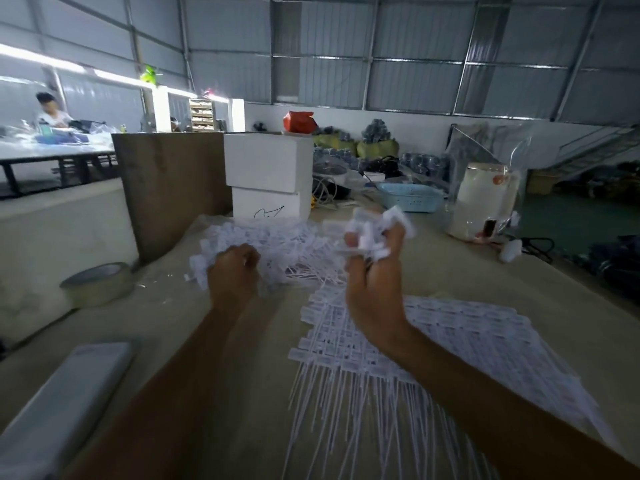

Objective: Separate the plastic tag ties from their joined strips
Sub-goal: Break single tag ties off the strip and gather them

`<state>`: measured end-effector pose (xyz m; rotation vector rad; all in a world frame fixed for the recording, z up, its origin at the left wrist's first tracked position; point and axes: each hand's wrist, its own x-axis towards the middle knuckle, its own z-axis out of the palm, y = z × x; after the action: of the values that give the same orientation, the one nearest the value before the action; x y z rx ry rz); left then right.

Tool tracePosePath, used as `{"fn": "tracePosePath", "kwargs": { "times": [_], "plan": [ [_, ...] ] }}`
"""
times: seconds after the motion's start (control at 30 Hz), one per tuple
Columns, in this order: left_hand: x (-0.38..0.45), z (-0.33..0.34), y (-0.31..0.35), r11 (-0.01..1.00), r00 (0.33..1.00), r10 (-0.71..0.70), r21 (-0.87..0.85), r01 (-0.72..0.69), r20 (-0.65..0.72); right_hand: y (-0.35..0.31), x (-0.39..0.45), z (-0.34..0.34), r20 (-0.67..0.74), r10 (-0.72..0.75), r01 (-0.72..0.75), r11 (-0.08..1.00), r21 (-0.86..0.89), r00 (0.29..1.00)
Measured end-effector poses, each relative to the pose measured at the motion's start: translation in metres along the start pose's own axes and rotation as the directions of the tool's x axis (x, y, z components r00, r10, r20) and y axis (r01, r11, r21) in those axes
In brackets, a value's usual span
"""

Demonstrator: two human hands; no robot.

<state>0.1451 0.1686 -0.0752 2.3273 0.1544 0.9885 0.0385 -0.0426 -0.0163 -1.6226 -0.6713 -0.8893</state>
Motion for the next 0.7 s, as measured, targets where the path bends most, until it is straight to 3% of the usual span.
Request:
{"fn": "tracePosePath", "kwargs": {
  "times": [0.13, 0.23, 0.33, 0.4, 0.47, 0.6, 0.7],
  "plan": [
    [0.025, -0.005, 0.012, 0.973, 0.988, 0.125, -0.181, -0.140, -0.095, 0.010, -0.010, 0.032, 0.346, 0.108, -0.048, 0.983, -0.179, 0.932],
    [0.045, -0.008, 0.014, 0.946, 0.982, 0.150, -0.272, -0.176, -0.114, 0.013, -0.005, 0.051, 0.632, 0.227, 0.079, 0.905, -0.418, 0.741],
    [0.063, -0.015, 0.018, 0.868, 0.992, 0.111, -0.481, -0.125, -0.056, 0.030, -0.007, 0.070, 0.758, 0.162, 0.269, 0.871, -0.411, 0.632],
    [0.072, -0.022, 0.020, 0.796, 0.994, 0.106, -0.598, -0.093, -0.013, 0.049, 0.003, 0.077, 0.771, 0.112, 0.365, 0.831, -0.419, 0.627],
    [0.078, -0.029, 0.020, 0.746, 0.994, 0.111, -0.661, -0.075, 0.013, 0.063, 0.022, 0.079, 0.744, -0.015, 0.481, 0.772, -0.416, 0.668],
    [0.085, -0.040, 0.020, 0.676, 0.993, 0.116, -0.733, -0.076, 0.003, 0.099, 0.048, 0.081, 0.740, -0.227, 0.660, 0.657, -0.365, 0.634],
    [0.086, -0.046, 0.025, 0.630, 0.992, 0.122, -0.775, -0.056, 0.028, 0.119, 0.067, 0.091, 0.737, -0.116, 0.610, 0.655, -0.447, 0.666]
  ]
}}
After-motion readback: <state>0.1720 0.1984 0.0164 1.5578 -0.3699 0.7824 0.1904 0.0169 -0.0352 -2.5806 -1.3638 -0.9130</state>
